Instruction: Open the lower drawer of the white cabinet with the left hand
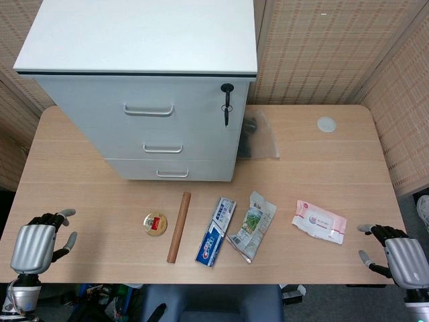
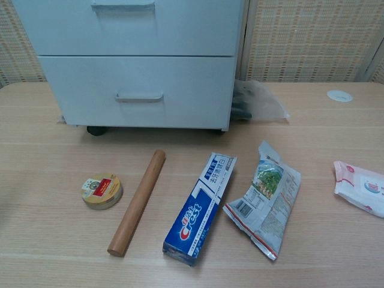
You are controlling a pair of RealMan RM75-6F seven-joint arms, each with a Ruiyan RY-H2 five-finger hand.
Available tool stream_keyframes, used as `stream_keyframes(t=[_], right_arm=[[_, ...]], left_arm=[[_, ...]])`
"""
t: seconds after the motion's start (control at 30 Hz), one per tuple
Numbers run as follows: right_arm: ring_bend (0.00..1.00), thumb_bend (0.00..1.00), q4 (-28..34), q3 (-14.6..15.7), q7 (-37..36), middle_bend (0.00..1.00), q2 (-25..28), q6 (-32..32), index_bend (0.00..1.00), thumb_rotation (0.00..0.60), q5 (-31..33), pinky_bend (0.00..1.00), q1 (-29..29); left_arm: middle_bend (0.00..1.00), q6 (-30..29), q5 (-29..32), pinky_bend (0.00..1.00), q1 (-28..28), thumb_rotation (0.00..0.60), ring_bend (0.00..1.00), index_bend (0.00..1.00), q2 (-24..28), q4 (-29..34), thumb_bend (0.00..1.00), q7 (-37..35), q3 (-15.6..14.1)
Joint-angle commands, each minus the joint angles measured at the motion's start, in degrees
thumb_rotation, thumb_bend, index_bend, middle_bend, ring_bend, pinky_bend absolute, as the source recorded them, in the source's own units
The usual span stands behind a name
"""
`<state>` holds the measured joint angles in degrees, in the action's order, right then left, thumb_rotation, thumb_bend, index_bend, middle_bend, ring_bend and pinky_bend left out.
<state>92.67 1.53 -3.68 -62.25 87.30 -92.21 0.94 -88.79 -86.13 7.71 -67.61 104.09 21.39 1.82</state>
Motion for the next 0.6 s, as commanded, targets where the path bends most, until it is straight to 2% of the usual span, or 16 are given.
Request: stream_keyframes(t=[0.03,0.17,0.37,0.47,0.5,0.6], right_arm=[[0.36,0.25,0.0,0.0,-0.1,0.41,-0.1,0.1,0.34,0.600,0.0,0.41,0.1],[0.36,0.25,-0.2,0.2,-0.1,0.41,-0.1,0.3,0.34,0.600,-0.2,0.41,0.2],[0.36,0.25,-0.2,0.1,-0.4,0.41,0.1,0.6,0.34,0.600,-0.4,0.41,0.2],[0.36,0.25,-0.1,0.0,-0.3,0.41,0.2,0.6,0.34,0.600,-0.7,0.41,0.0],[0.36,0.25,-0.1,0.1,-0.2,0.41,0.1,0.5,0.34,0.600,-0.8,0.41,-0.1],[0.36,0.25,0.0,0.3,0.0,0.41,0.0,0.1,0.34,0.600,-1.1,0.41,-0.3]], left_arm=[[0.49,0.4,0.1,0.50,0.0,0.600,0.43,0.31,0.3,0.3,0.21,0.3,0.0],[0.49,1.3,0.3,0.51,0.0,0.600,0.43,0.30,0.5,0.9,0.21,0.6,-0.3],[0.49,1.7,-1.1,0.56,0.4,0.600,0.46,0.23,0.3,0.5,0.21,-1.4,0.0],[0.59,2.2,-2.9,0.71,1.9,0.600,0.57,0.22,0.5,-0.5,0.21,-3.8,1.2],[0.67,2.6,-3.3,0.81,2.5,0.600,0.66,0.21,0.6,-0.8,0.23,-5.0,1.6],[0.80,4.9,-4.6,0.96,4.8,0.600,0.80,0.21,1.4,-0.9,0.31,-8.4,2.7]])
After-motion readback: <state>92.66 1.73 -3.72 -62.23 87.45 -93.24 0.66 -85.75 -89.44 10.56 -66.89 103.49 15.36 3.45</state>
